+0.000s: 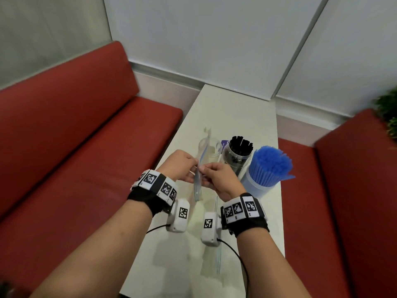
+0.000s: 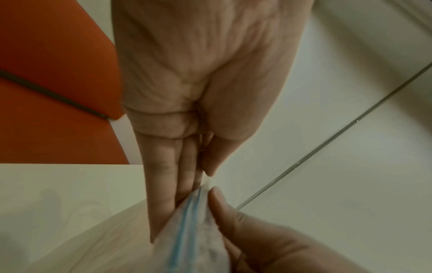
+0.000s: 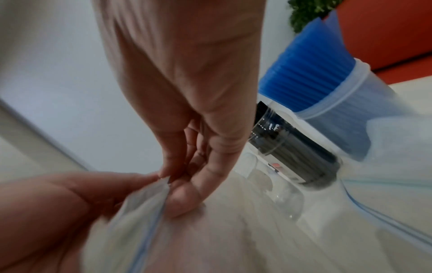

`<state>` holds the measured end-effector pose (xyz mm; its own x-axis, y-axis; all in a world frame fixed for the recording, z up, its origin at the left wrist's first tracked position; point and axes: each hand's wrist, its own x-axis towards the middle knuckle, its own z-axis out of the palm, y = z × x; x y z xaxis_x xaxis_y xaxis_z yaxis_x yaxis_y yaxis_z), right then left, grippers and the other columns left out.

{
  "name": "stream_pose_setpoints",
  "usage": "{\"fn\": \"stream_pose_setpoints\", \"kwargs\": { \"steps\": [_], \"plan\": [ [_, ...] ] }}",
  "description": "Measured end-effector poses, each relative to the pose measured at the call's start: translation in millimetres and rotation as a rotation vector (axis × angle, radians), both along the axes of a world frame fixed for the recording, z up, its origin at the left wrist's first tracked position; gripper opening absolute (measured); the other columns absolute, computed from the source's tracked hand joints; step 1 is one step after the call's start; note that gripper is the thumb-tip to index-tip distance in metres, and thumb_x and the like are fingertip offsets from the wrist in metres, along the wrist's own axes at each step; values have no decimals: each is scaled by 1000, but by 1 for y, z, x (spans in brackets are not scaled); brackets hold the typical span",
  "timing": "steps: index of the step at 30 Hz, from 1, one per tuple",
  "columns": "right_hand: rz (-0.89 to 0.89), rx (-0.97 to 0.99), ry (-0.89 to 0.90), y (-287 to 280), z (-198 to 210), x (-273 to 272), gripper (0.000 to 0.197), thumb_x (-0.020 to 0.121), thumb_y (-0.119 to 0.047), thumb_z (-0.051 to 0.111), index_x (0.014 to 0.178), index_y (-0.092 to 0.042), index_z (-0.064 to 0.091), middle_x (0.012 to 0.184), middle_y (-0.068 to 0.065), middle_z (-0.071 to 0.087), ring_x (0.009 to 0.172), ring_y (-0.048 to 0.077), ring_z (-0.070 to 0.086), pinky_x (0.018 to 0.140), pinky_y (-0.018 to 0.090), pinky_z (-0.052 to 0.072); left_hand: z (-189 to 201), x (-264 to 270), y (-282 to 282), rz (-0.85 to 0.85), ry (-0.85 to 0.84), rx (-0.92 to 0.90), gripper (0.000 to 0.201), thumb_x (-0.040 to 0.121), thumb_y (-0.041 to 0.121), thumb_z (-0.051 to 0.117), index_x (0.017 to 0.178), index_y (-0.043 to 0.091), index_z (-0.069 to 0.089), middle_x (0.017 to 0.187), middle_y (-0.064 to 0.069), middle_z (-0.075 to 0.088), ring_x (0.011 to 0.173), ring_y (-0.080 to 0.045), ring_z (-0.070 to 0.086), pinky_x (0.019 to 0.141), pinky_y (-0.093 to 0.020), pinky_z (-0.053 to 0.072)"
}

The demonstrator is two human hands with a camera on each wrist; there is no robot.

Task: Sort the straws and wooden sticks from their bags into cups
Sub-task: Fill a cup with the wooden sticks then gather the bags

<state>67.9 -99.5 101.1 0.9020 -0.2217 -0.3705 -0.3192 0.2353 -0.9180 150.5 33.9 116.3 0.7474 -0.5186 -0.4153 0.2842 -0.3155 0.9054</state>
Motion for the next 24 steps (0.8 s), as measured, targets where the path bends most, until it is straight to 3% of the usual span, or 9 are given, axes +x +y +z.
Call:
{"fn": "stream_pose_setpoints", "kwargs": {
  "steps": [4,8,11,15,17,20,21,22,24],
  "plan": [
    [-24,255,6,-4,-3,-11,20,103,4,54,88,5,67,79,15,74,73,20,77,73,30,65,0,-4,2,-115,-41,19,27,89,18,63,94,-7,70,86,-19,75,79,-27,75,64,-27,59],
    [-33,269,3,-6,-1,-18,17,102,5,54,90,8,66,86,21,71,74,22,76,74,30,65,2,-16,5,-236,-134,108,31,74,21,68,96,-1,72,83,-23,65,79,-24,60,78,-37,50],
    [-16,200,18,-3,2,-18,12,103,-1,57,100,8,64,82,17,67,67,20,73,71,31,65,-5,-26,4,-163,-164,84,20,82,12,61,94,3,74,93,-31,69,80,-25,61,81,-44,52],
    [-75,144,11,8,0,-18,9,104,-2,55,101,4,61,75,13,62,62,22,71,65,34,65,-15,-32,8,-2,-194,97,18,89,12,61,80,7,76,68,-11,71,63,-20,64,61,-27,55],
    [-79,115,27,9,-1,-20,8,104,-4,55,104,3,59,78,15,63,65,24,70,67,33,65,-16,-31,12,76,-134,64,14,89,11,66,82,3,75,63,-8,71,59,-18,68,58,-26,57],
    [21,25,99,7,0,-21,17,101,-15,66,105,1,59,75,11,61,64,23,66,69,33,64,-18,-27,18,147,-115,57,13,87,13,69,86,1,74,61,-8,67,47,-12,59,46,-20,48],
    [81,-1,120,8,1,-22,22,99,-19,70,105,0,61,75,10,61,64,23,66,69,32,64,-17,-26,19,167,-72,18,12,86,12,70,87,1,73,68,-12,69,52,-16,61,52,-25,53],
    [135,-12,131,9,3,-22,26,96,-22,73,104,0,61,76,10,62,66,24,67,69,32,65,-17,-25,20,186,-13,-32,10,86,10,70,88,0,73,76,-16,70,62,-22,66,68,-35,60],
    [190,-11,140,13,7,-22,30,91,-23,79,104,-2,61,78,10,63,69,26,70,69,32,65,-16,-23,23,202,47,-79,11,85,9,72,91,0,73,86,-18,70,77,-30,66,89,-45,54]
  ]
}}
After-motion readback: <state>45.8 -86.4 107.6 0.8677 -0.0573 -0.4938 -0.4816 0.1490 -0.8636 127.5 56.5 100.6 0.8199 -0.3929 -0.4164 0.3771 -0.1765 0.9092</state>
